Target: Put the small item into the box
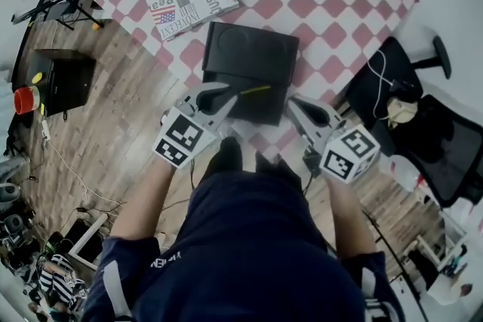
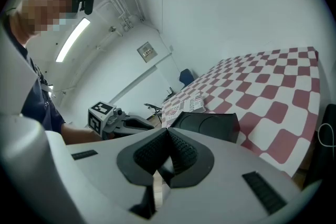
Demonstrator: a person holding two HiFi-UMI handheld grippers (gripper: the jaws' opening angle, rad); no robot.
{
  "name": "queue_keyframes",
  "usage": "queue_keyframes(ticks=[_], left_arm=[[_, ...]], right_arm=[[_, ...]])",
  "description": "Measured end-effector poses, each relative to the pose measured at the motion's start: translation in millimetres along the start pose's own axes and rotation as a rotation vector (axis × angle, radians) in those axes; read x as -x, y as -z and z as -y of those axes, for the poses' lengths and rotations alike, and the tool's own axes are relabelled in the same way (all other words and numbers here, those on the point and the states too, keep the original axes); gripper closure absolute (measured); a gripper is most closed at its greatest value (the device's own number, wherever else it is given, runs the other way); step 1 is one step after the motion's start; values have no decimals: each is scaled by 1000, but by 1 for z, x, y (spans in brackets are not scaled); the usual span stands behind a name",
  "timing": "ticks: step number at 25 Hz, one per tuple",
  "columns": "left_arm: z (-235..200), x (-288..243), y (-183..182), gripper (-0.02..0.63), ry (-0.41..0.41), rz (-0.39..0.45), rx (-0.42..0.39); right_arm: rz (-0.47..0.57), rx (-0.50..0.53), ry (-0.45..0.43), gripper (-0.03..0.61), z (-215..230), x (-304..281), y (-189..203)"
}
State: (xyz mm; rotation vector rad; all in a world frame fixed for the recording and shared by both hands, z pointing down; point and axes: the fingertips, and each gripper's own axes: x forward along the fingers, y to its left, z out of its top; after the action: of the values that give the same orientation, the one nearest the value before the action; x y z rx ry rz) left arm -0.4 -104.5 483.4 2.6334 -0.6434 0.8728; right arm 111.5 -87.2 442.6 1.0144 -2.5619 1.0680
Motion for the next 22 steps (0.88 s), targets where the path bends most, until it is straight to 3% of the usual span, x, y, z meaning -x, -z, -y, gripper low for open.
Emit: queue_keyframes(ticks=[8, 22], left_arm=[[-1, 54, -28, 559, -52, 152, 57], [-7, 95, -28, 575, -67, 251, 99]], right_arm=[[46, 87, 20, 561, -22, 7, -22], [52, 175, 41, 561, -48, 0, -36]])
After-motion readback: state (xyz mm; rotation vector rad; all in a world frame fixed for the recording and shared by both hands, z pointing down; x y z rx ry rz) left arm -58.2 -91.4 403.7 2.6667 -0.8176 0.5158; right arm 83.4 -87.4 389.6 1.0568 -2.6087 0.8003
